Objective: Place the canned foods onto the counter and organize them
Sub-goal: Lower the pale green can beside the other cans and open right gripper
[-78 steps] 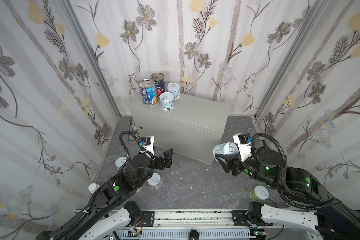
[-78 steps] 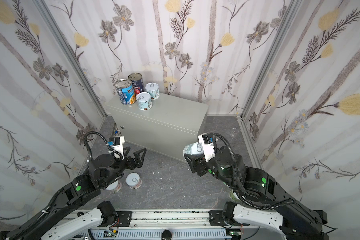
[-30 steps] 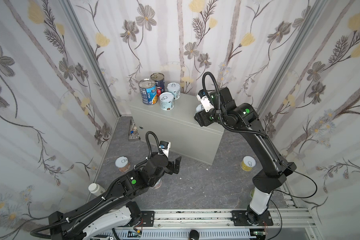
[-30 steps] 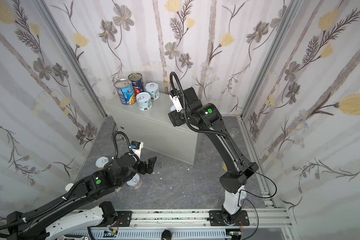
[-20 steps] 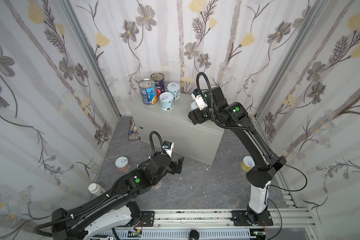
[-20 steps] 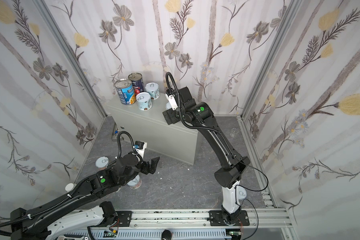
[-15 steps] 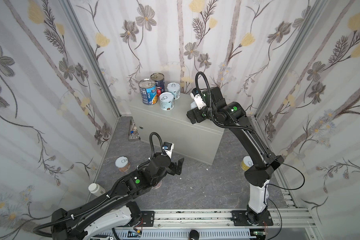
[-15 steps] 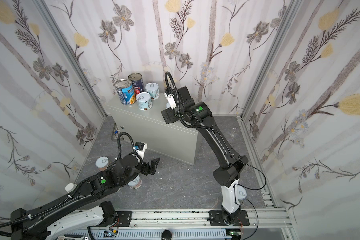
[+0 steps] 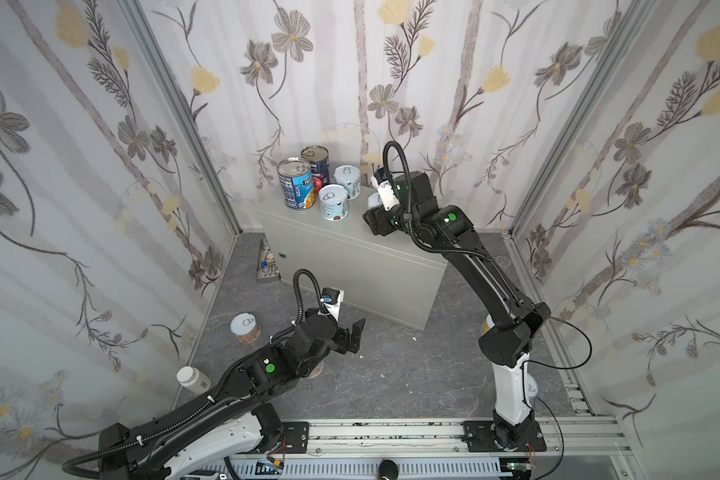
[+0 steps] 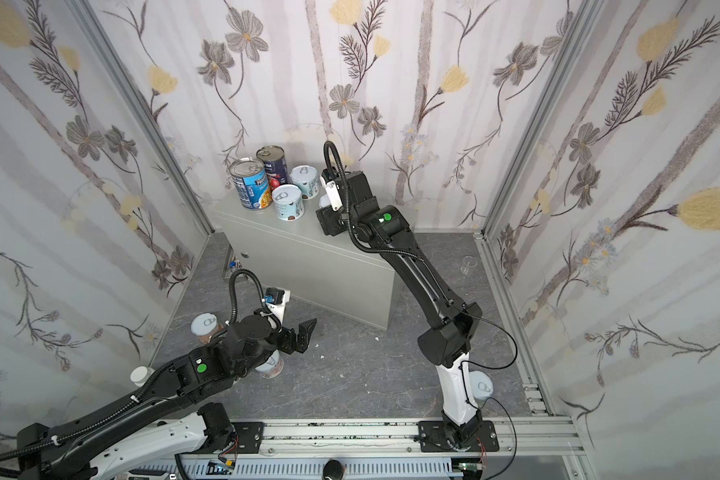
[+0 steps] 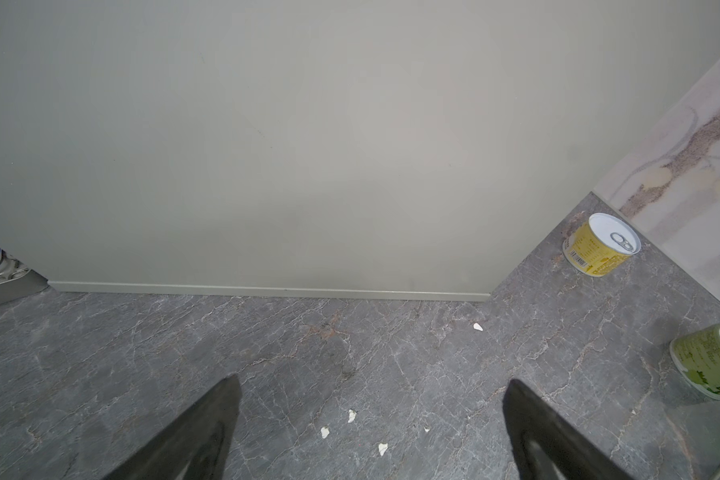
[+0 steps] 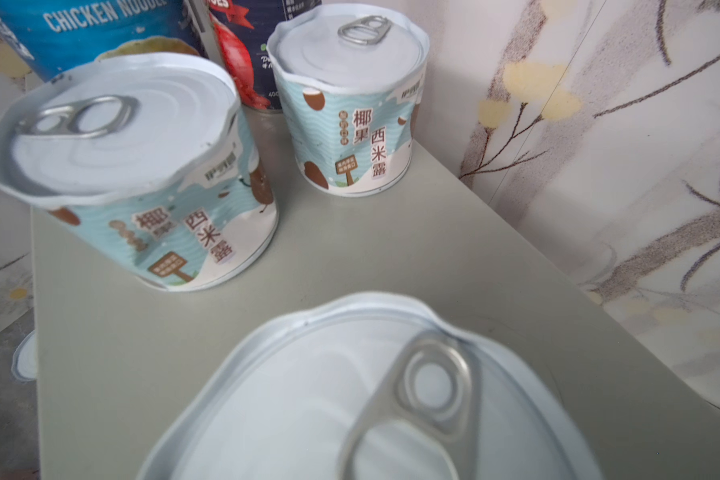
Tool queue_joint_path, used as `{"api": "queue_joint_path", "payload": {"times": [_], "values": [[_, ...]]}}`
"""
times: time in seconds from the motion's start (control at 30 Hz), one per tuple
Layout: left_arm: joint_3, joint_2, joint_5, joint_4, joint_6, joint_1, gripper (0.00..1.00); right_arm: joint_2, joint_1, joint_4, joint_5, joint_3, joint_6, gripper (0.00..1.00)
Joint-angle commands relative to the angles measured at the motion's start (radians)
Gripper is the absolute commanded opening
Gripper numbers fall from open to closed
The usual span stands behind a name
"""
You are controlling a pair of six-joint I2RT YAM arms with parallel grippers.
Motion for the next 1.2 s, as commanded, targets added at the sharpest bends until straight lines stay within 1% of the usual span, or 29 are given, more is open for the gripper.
{"api": "queue_joint_path", "payload": {"times": [0.0,0.13,0.43,0.5,0.67,0.73,0.9,1.17], "values": [[-0.009,-0.007,-0.003,0.039,-0.023,0.000,1.00,0.038,-0.012,0.005,0.049,-0.003,-0.025,0.66],[-0.016,-0.010,-0.006,0.040,-0.027,0.000,1.00,0.064,-0.034,0.051,0.035,-0.004,-0.027,0.64],[-0.022,0.004,-0.017,0.053,-0.022,-0.001,1.00,0.094,-0.056,0.137,0.002,-0.003,-0.054,0.65],[-0.025,0.007,-0.018,0.056,-0.021,0.000,1.00,0.100,-0.062,0.145,-0.008,-0.004,-0.055,0.68],[-0.026,0.016,-0.017,0.060,-0.019,-0.001,1.00,0.108,-0.062,0.153,-0.015,-0.005,-0.063,0.82],[-0.026,0.015,-0.017,0.060,-0.021,0.000,1.00,0.107,-0.062,0.155,-0.018,-0.003,-0.064,0.86],[-0.029,0.001,-0.012,0.059,-0.030,-0.001,1.00,0.107,-0.063,0.165,-0.016,-0.004,-0.069,0.91],[-0.026,-0.011,-0.009,0.057,-0.042,0.000,1.00,0.095,-0.062,0.162,-0.023,-0.006,-0.070,0.92]]}}
